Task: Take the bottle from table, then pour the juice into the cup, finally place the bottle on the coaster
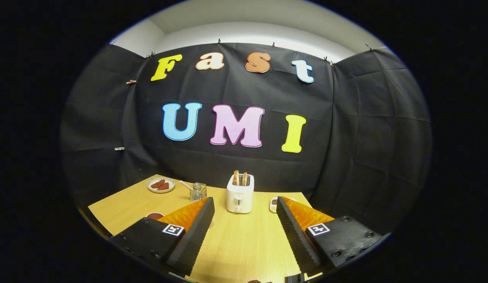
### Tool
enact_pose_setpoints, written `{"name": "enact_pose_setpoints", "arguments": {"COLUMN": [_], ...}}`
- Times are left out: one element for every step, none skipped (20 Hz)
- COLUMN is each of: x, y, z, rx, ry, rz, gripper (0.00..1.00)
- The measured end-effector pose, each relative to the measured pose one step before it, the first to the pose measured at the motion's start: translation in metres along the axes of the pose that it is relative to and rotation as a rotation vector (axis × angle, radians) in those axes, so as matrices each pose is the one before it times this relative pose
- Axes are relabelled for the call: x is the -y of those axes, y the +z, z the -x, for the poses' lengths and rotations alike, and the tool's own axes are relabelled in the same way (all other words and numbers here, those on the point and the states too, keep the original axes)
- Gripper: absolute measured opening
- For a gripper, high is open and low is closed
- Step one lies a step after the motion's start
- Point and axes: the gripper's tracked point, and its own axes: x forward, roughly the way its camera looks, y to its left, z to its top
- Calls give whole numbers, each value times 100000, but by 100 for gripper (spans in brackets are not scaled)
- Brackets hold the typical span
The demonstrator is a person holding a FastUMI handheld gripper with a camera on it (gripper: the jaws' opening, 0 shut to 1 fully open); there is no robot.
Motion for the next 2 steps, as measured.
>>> {"name": "enact_pose_setpoints", "arguments": {"x": [55, 51], "y": [115, 352], "z": [-53, -135], "rx": [326, 562], "ry": [-159, 21], "rz": [-155, -618], "gripper": [98, 98]}}
